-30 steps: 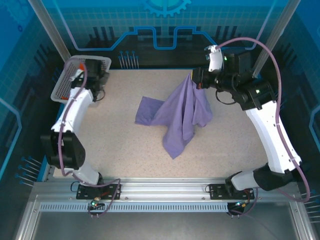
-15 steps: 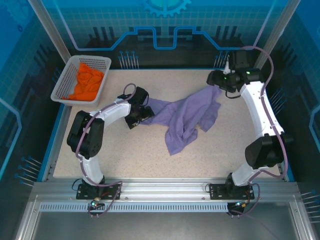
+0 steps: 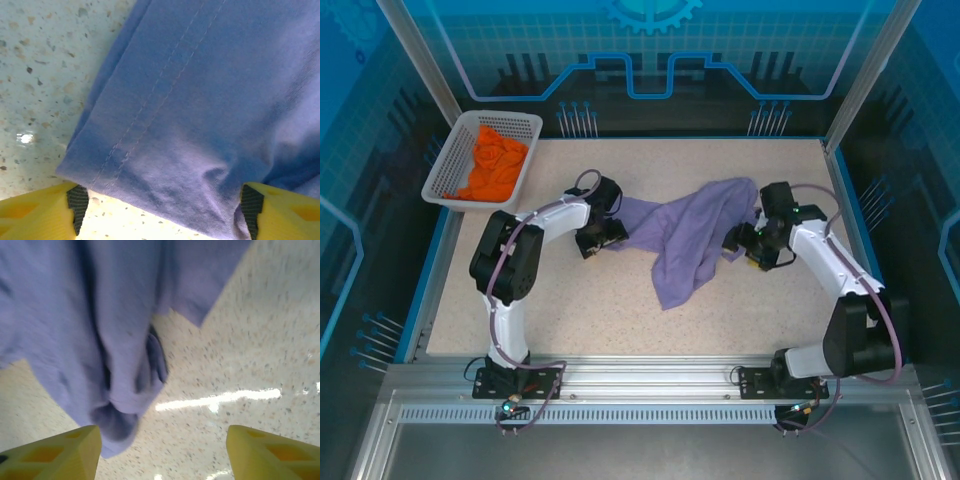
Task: Fold and stack the t-shirts
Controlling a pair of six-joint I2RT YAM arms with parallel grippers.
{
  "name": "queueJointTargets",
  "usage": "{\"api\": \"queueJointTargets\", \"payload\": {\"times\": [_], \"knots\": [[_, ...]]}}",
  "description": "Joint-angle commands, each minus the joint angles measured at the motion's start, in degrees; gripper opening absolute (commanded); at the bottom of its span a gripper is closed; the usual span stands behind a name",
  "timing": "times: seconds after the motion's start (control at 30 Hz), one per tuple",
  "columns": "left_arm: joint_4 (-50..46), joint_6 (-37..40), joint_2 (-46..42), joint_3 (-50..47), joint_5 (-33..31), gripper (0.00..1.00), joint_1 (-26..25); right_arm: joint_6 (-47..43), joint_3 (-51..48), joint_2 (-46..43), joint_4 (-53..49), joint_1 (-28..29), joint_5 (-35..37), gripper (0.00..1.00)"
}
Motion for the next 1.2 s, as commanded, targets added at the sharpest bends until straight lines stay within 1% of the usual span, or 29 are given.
{"api": "queueJointTargets", "payload": {"times": [0.0,0.07,0.13,0.27,0.33,0.37,0.4,0.43,0.5,0.63,0.73,0.83,1.0,1.17], "knots": [[1.5,0.2,2.6,2.8,0.6,0.75,1.4,1.9,-1.6,1.9,4.7,2.8,-5.4,0.59],[2.5,0.7,3.6,3.3,0.5,0.65,2.3,1.0,-0.9,4.5,6.0,5.3,-6.6,0.59],[3.2,1.3,4.9,4.0,0.7,0.53,2.9,0.4,0.2,7.5,6.9,7.8,-7.8,0.59],[3.6,3.0,7.3,6.3,0.8,0.21,3.9,0.2,2.9,14.0,8.1,11.7,-8.5,0.58],[3.7,3.4,7.9,7.2,0.9,0.05,4.3,-0.2,4.7,17.3,7.3,12.3,-8.2,0.50],[3.6,3.5,8.0,7.7,1.0,0.00,4.6,-0.3,5.8,18.7,6.5,12.5,-7.4,0.41],[3.3,3.5,7.8,8.0,1.0,0.00,4.8,-0.4,6.6,19.7,6.2,12.5,-7.1,0.31],[3.3,3.5,7.4,8.1,1.0,0.00,5.1,-0.5,7.2,20.2,6.1,12.4,-7.2,0.24],[4.0,3.5,5.2,8.1,0.9,0.00,5.8,-0.9,9.2,20.3,5.2,12.3,-7.4,0.12],[5.9,4.9,-0.8,8.2,-0.8,0.00,6.7,-2.1,12.0,16.2,4.5,11.8,-7.2,0.00],[7.8,5.9,-6.7,8.6,-2.9,0.00,7.6,-2.6,15.0,11.5,4.0,10.1,-6.9,0.00],[9.7,6.6,-12.7,9.4,-5.1,0.00,8.8,-3.1,19.5,7.5,3.5,7.1,-7.3,0.00],[12.7,7.0,-21.8,10.7,-11.5,0.00,11.0,-2.7,27.4,2.9,4.2,2.5,-7.6,0.00],[15.1,7.6,-27.3,13.1,-15.1,0.00,11.9,-1.1,32.6,-0.1,7.2,-0.8,-9.0,0.00]]}}
